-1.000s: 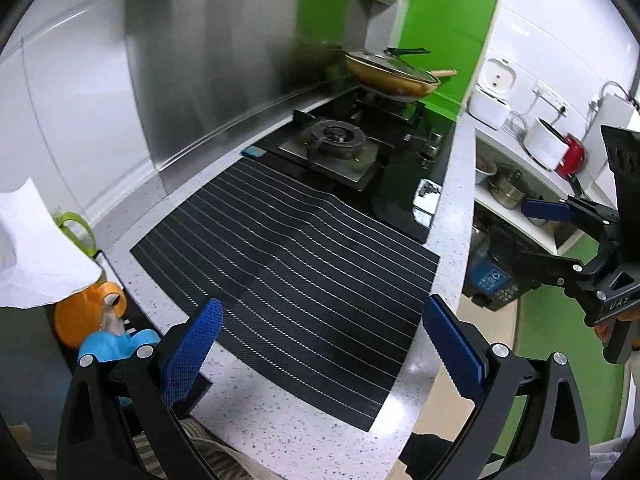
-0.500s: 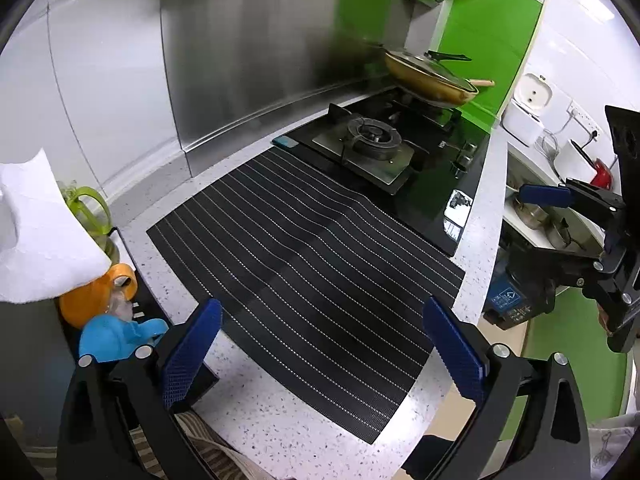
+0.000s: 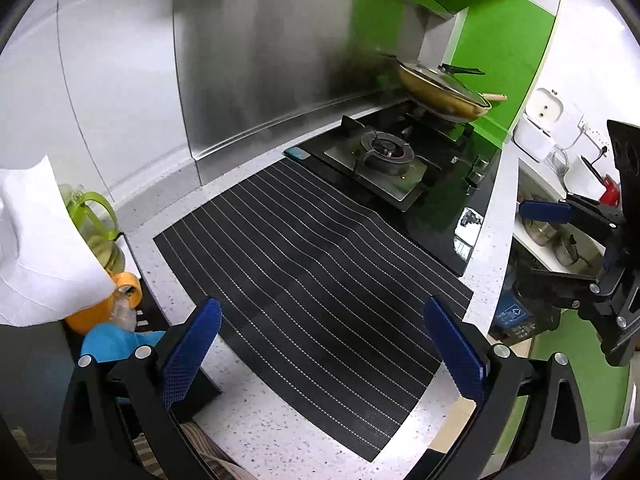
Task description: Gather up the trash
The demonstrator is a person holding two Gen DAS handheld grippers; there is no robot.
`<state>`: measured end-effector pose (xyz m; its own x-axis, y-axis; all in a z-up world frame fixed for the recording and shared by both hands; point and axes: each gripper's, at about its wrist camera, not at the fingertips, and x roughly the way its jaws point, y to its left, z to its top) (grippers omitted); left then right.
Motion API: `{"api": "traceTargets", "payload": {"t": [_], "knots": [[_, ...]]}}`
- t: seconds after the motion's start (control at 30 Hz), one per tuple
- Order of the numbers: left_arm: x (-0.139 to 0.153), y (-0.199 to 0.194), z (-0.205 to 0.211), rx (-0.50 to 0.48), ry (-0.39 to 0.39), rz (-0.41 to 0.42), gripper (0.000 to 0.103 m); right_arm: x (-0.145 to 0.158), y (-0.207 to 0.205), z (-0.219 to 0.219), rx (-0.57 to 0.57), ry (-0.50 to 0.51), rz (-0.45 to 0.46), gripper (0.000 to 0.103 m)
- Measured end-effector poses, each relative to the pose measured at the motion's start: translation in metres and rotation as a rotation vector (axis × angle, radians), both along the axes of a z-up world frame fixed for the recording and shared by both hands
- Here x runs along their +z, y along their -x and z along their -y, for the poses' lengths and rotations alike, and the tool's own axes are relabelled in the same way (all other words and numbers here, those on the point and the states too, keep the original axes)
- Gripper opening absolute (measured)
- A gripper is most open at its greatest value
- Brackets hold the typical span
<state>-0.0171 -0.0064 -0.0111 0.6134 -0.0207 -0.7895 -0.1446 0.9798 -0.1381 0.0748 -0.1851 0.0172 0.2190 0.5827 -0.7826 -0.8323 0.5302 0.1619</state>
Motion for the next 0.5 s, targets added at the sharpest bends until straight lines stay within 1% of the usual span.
{"api": "traceTargets", "payload": {"t": [0.07,0.17,0.5], "knots": [[-0.0017,-0.0013,-0.0009,-0.001,0.013,-0.003,0.097,-0.0002,-0.0017,0.0000,-0.004,-0.001,-0.002,0.100],[-0.0028,-0.0030,0.0011,-0.011,0.000,-0.008,0.097,-0.0003,-0.0024,0.0001,-0.006,0.001,-0.001,0.100],[-0.0021,-0.0030,0.0027,-0.011,0.007,-0.013,0.097,-0.0004,-0.0028,0.0000,0.000,0.006,0.005,0.100]]}}
